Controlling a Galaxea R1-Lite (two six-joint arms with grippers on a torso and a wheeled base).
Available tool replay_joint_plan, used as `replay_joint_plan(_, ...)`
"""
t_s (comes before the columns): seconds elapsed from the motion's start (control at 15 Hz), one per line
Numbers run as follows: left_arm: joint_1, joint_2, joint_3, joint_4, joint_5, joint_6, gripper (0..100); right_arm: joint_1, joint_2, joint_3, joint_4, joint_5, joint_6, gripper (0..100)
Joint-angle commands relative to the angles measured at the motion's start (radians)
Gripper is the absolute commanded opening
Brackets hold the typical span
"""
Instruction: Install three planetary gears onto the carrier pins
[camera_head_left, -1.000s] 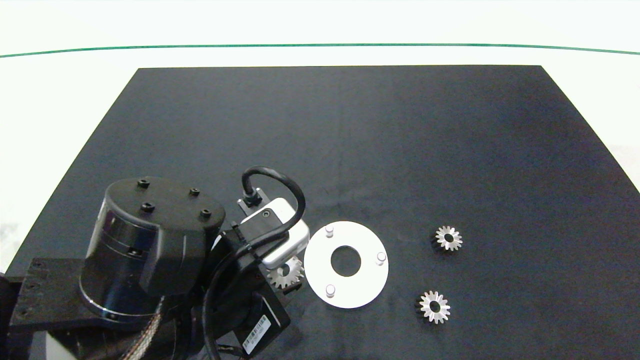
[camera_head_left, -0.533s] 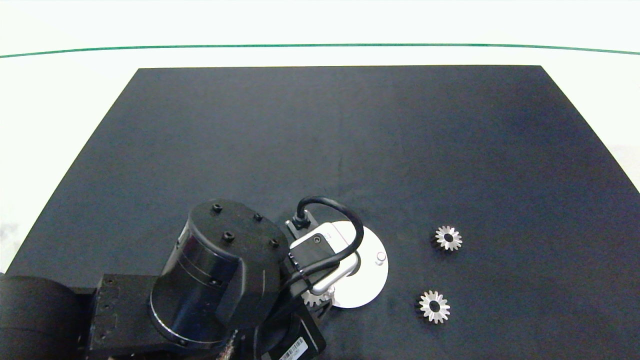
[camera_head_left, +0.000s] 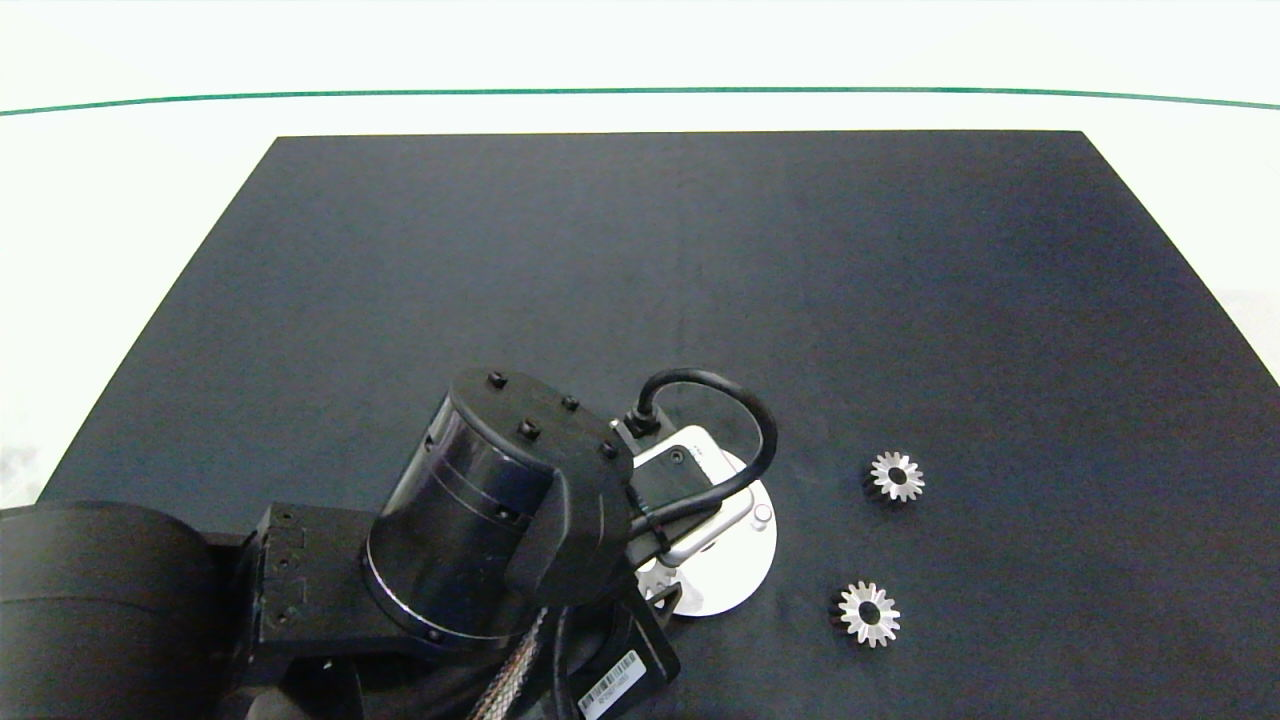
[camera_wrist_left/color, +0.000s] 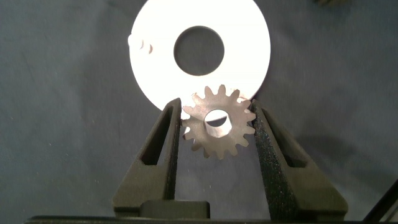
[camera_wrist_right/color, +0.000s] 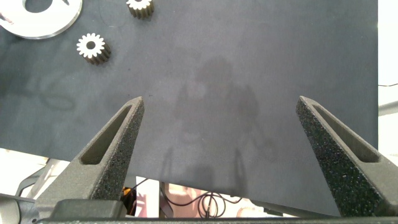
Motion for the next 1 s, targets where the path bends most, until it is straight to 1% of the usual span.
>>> replay_joint_plan(0.07,-0.001,0.017,-0.015,-0.001,0.005,-0.001,0,0.0,-0.002,0.0,0.003,0.0,-0.001,100)
replay_joint_plan(0.27,-0.002,0.024,-0.01,-0.004,0.028,-0.004,0,0.0,-0.002,0.0,0.003,-0.001,-0.001,100)
replay_joint_plan(0.47,-0.021,0.043,-0.002,-0.004,0.037,-0.004,0,0.0,-0.003,0.0,0.003,-0.001,-0.001,100)
replay_joint_plan(1.0,-0.013,0.066,-0.004,-0.009,0.037,0.0,0,0.0,0.0,0.002,0.004,-0.001,-0.001,100)
